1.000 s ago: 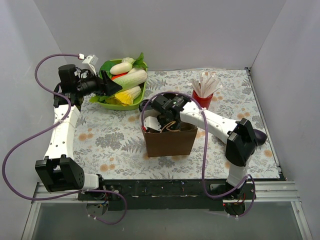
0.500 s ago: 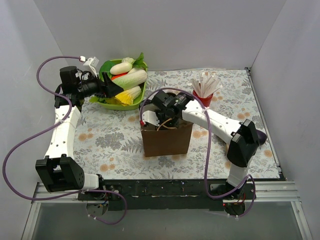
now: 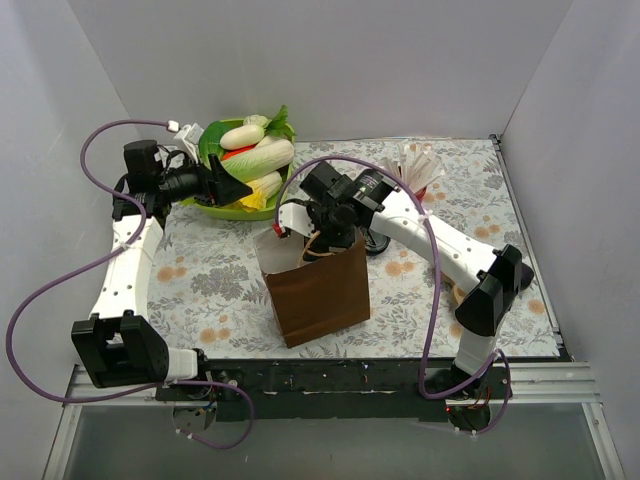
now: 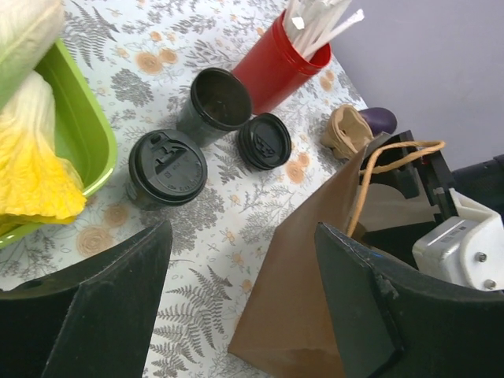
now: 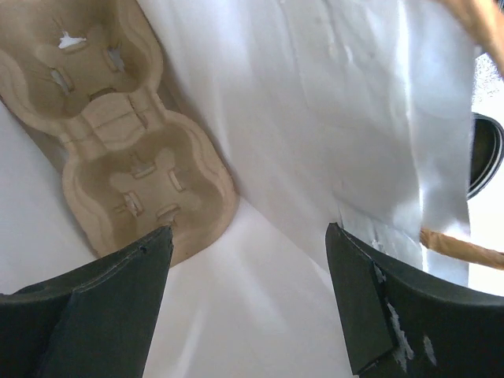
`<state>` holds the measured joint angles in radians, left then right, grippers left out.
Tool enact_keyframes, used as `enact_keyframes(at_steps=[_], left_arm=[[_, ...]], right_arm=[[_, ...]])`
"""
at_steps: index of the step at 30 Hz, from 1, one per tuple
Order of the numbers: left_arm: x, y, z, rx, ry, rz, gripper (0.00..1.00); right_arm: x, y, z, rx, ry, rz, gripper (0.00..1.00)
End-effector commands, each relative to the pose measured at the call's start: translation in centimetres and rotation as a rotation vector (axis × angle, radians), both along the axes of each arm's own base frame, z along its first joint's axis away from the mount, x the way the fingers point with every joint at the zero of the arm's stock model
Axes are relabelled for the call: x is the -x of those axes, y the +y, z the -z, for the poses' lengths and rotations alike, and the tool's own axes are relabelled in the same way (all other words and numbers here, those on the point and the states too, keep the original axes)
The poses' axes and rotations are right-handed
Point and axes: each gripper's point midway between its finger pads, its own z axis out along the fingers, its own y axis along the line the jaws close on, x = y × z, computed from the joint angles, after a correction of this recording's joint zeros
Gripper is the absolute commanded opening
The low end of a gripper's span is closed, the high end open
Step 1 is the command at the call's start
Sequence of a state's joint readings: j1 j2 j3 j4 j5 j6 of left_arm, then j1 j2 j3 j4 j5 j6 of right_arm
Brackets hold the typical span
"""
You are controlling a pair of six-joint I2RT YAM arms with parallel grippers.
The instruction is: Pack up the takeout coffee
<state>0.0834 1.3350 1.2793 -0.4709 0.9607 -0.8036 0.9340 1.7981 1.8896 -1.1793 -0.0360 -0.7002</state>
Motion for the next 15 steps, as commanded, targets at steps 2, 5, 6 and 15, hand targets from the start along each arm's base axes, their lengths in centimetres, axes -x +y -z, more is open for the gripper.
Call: enact_keyframes(at_steps=[2, 5, 6, 15], left_arm=[[3.3, -1.9, -1.6, 0.054, -0.032, 0.132, 0.73], [5.4, -3.3, -2.3, 0.096, -0.028, 0.222, 0.74], [5.9, -3.6, -2.2, 0.103, -0.021, 0.237, 0.74], [9.5, -7.3, -0.9, 0.033, -0.075, 0.349, 0.75]], right_arm=[[0.1, -0.9, -0.3, 0.044, -0.035, 0.028, 0.84], [0.0, -0.2, -2.4, -0.02, -0.065, 0.014, 0.83], [-0.1, 0.2, -3.7, -0.054, -0.087, 0.0, 0.83], [1.5, 0.9, -5.7, -0.145, -0.064, -0.043, 0.83]])
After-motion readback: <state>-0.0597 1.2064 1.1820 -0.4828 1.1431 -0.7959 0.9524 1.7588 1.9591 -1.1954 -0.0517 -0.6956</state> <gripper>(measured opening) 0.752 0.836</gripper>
